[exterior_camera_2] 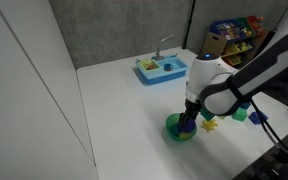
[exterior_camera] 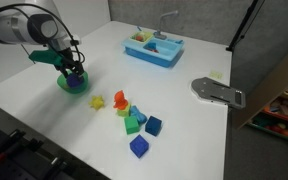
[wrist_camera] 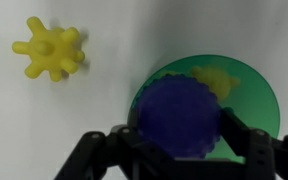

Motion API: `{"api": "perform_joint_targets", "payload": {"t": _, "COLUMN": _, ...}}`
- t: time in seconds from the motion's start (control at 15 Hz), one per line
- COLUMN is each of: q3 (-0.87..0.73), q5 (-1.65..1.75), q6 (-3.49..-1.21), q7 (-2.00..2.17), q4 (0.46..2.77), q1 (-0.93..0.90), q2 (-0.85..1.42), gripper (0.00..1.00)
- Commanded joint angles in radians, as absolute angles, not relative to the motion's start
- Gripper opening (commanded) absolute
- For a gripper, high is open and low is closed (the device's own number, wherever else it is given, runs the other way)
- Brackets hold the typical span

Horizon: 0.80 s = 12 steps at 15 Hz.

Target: Remove the purple ball from the bowl and put it on the table

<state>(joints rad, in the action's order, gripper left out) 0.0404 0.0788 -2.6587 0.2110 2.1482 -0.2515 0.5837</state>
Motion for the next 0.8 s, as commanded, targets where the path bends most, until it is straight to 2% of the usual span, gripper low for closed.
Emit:
{"api": "perform_joint_targets", "payload": {"t": 0.0, "q3": 0.030, "q5": 0.094, "q6": -2.659, "q7": 0.210, "q4": 2.125, "q1": -0.266, "q2": 0.600, "gripper": 0.54}}
{"api": "perform_joint_targets", "payload": {"t": 0.13, "q3": 0.040, "q5": 0.084, "q6": -2.659, "q7": 0.206, "q4": 2.134, "q1": -0.262, "q2": 0.584, "gripper": 0.46}}
{"api": "perform_joint_targets", "payload": {"t": 0.73, "q3": 0.046, "q5": 0.084, "q6": -2.652, "q7": 0.229, "q4": 2.180, "q1": -0.271, "q2": 0.446, "gripper": 0.34}}
